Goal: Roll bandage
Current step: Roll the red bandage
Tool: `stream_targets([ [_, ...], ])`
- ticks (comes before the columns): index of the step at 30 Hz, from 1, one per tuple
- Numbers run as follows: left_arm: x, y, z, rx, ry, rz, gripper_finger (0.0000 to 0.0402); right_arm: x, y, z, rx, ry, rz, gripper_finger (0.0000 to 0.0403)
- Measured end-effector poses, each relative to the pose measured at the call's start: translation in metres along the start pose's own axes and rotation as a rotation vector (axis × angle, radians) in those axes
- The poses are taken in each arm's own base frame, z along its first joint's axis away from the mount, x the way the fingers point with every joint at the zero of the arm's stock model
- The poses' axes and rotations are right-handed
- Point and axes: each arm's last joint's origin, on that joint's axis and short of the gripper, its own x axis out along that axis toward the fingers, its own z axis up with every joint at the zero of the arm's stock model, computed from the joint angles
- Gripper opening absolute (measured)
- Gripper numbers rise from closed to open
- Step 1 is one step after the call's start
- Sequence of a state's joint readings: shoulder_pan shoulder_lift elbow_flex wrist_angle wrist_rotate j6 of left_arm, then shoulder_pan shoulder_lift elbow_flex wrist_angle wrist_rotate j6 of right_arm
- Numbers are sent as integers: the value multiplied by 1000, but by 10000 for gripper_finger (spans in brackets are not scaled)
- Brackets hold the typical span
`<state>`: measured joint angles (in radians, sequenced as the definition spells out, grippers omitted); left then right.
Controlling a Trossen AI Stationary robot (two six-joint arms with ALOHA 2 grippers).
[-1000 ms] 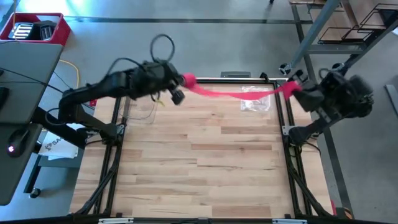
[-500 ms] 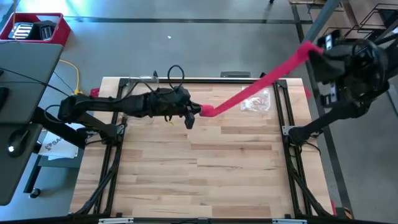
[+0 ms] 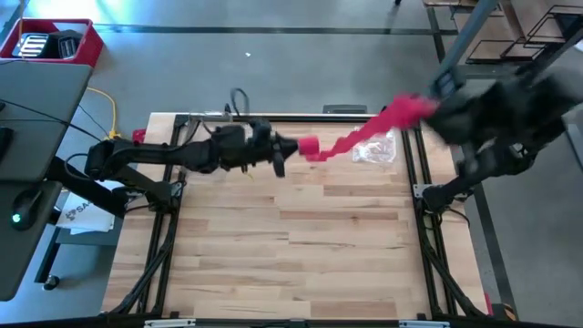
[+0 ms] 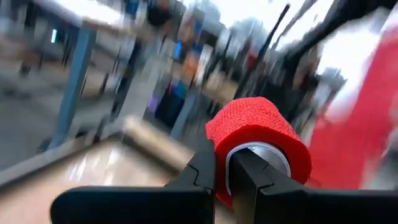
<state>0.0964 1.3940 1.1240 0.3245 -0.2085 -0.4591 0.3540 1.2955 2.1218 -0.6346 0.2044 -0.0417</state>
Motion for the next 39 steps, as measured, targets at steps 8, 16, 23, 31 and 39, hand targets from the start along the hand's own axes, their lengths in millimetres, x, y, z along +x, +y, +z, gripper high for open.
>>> stream_targets([
  [8,-15,-10,69,-77,-429,-149,14,56,28,-123,277,555,85,0],
  [16,-42,-41,138,26,-613,-273,14,47,35,-249,571,848,13,0],
  [23,-74,-48,178,134,-567,-150,14,11,51,-325,831,906,-5,0],
  [31,-106,-54,209,124,-622,-123,14,-28,71,-381,969,997,-111,0],
  [39,-109,-57,211,-39,-603,-251,14,-46,71,-404,940,1053,-213,0],
])
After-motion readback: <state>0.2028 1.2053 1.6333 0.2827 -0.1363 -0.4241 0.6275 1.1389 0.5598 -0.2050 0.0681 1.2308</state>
